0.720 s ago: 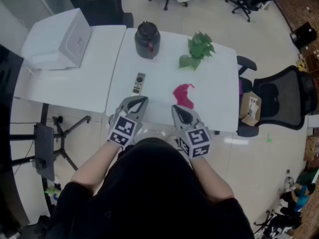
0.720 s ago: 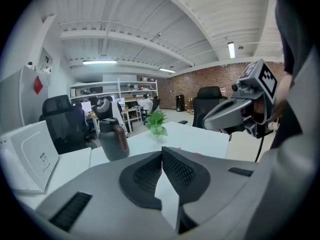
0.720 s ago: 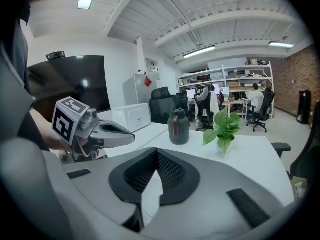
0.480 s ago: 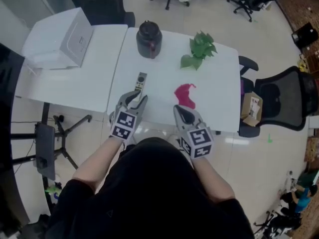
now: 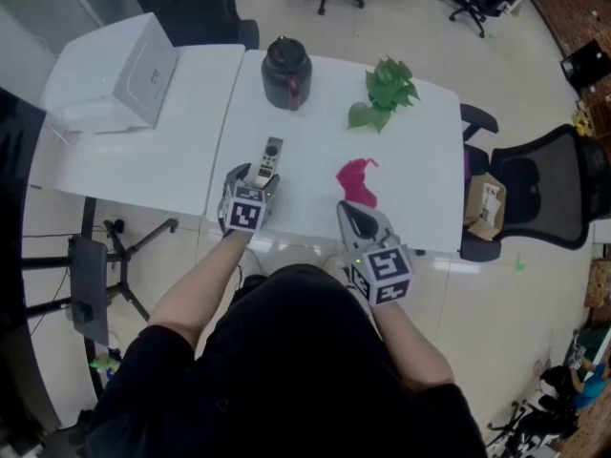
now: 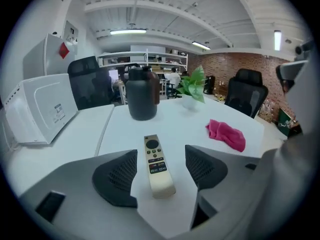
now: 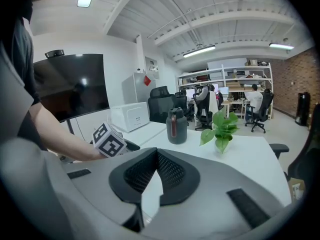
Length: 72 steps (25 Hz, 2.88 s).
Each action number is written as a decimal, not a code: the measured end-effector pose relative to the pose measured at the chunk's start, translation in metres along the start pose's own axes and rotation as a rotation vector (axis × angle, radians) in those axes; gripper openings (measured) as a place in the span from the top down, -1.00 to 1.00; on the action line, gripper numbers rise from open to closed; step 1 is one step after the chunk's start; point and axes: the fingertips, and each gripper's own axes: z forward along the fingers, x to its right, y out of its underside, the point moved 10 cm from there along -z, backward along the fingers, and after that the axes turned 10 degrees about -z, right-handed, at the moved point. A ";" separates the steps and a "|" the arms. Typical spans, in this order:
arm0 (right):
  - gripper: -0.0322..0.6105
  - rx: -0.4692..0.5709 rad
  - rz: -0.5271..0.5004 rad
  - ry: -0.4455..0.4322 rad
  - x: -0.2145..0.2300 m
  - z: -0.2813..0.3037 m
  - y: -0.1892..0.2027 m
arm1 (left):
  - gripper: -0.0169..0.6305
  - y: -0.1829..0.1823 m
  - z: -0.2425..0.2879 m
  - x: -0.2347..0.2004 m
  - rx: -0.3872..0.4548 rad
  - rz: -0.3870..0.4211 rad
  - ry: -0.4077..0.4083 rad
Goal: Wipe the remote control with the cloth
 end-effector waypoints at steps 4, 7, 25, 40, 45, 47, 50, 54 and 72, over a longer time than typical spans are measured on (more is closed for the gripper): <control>0.87 -0.010 -0.007 -0.001 0.000 0.000 0.000 | -0.01 0.015 0.027 -0.004 -0.098 -0.026 -0.041; 0.87 -0.019 -0.008 -0.002 0.000 0.000 0.000 | -0.01 0.023 0.041 -0.007 -0.143 -0.049 -0.060; 0.87 -0.049 0.014 0.010 0.008 -0.004 0.004 | 0.28 0.025 0.065 -0.003 -0.223 -0.059 -0.127; 0.87 -0.032 0.027 0.014 0.008 -0.004 0.009 | 0.30 0.011 0.036 -0.003 -0.107 0.021 -0.068; 0.87 -0.038 0.035 0.019 0.011 -0.001 0.014 | 0.30 -0.003 0.011 0.004 -0.002 0.051 -0.013; 0.87 -0.054 0.033 0.032 0.017 0.003 0.021 | 0.30 -0.013 -0.006 0.012 0.038 0.070 0.021; 0.87 -0.086 0.035 0.065 0.032 0.009 0.031 | 0.30 -0.029 -0.033 0.028 0.108 0.109 0.078; 0.87 -0.125 0.044 0.097 0.051 0.022 0.043 | 0.30 -0.047 -0.068 0.047 0.189 0.157 0.137; 0.14 -0.445 0.033 0.099 0.091 0.117 0.117 | 0.30 -0.091 -0.160 0.093 0.376 0.428 0.226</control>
